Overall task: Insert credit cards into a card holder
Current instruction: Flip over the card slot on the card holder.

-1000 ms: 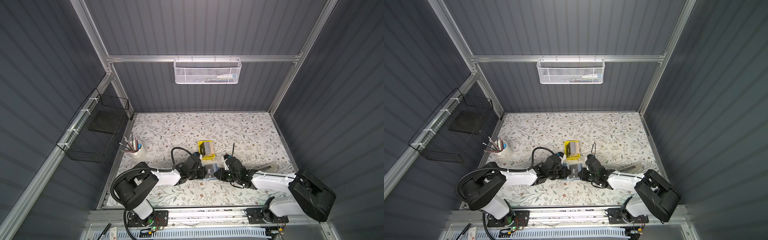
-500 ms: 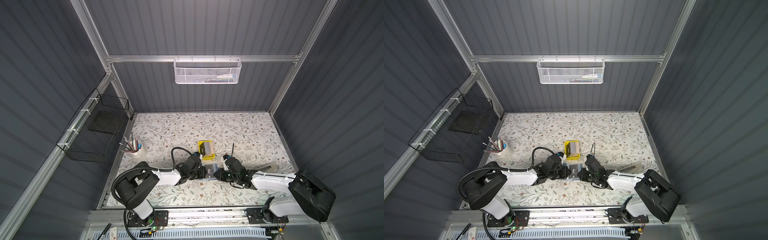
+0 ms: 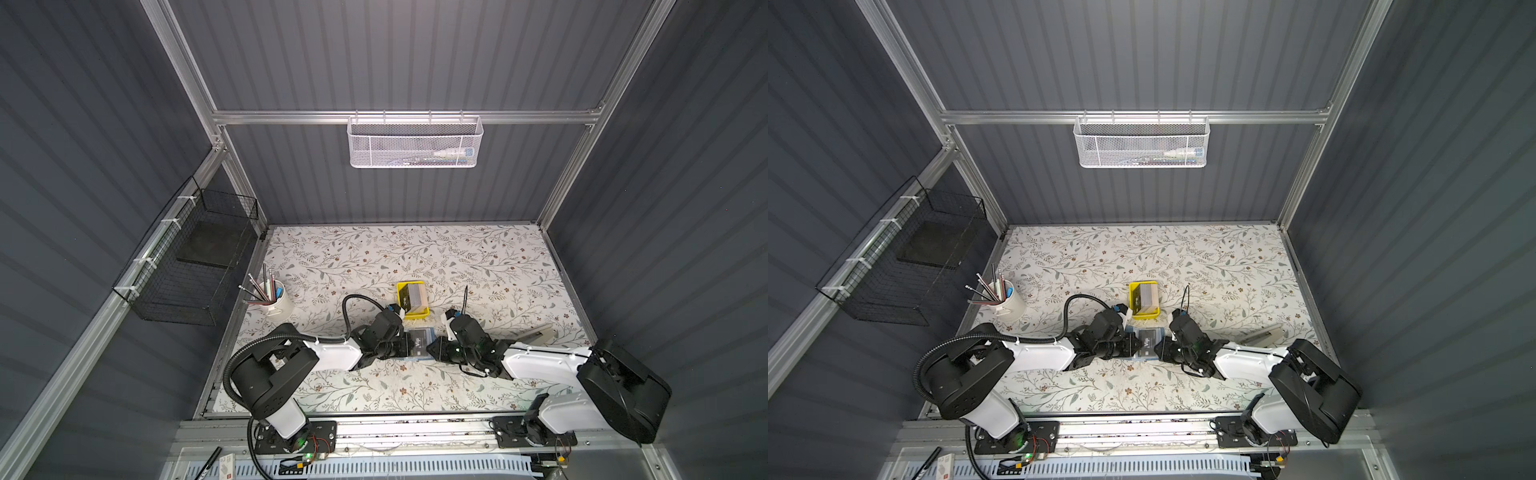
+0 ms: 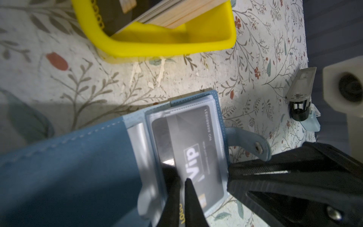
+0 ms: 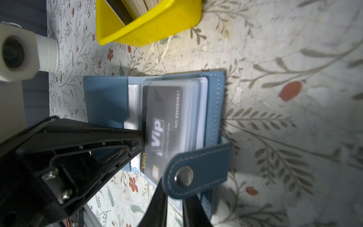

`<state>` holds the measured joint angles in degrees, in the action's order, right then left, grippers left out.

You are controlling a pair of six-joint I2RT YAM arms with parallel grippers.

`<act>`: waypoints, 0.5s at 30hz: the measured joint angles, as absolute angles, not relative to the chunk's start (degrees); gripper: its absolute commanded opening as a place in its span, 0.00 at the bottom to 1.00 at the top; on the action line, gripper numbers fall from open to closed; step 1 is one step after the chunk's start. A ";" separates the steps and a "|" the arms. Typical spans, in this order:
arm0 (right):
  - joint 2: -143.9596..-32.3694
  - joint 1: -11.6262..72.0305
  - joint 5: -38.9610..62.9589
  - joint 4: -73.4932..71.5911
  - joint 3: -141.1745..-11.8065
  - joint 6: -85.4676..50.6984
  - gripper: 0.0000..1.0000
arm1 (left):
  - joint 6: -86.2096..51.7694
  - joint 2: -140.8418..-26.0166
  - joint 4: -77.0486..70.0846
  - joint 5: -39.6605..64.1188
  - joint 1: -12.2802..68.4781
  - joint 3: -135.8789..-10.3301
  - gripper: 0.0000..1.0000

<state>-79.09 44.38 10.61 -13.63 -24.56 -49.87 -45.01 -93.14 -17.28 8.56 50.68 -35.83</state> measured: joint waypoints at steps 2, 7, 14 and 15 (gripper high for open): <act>-79.09 44.47 10.63 -13.74 -24.56 -49.87 0.18 | -45.39 -93.14 -17.80 8.56 50.65 -35.48 0.10; -79.15 44.53 10.63 -13.74 -24.58 -49.91 0.22 | -45.91 -93.14 -18.98 8.58 50.65 -34.89 0.10; -80.25 44.58 10.59 -13.69 -25.19 -49.95 0.24 | -46.41 -93.12 -19.35 8.56 50.65 -34.59 0.10; -80.27 44.58 10.59 -13.69 -25.19 -49.95 0.24 | -46.54 -93.12 -19.35 8.56 50.65 -34.57 0.10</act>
<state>-80.27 44.58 10.59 -13.69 -25.19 -49.95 -46.54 -93.12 -19.35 8.56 50.65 -34.57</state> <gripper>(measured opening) 0.234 0.099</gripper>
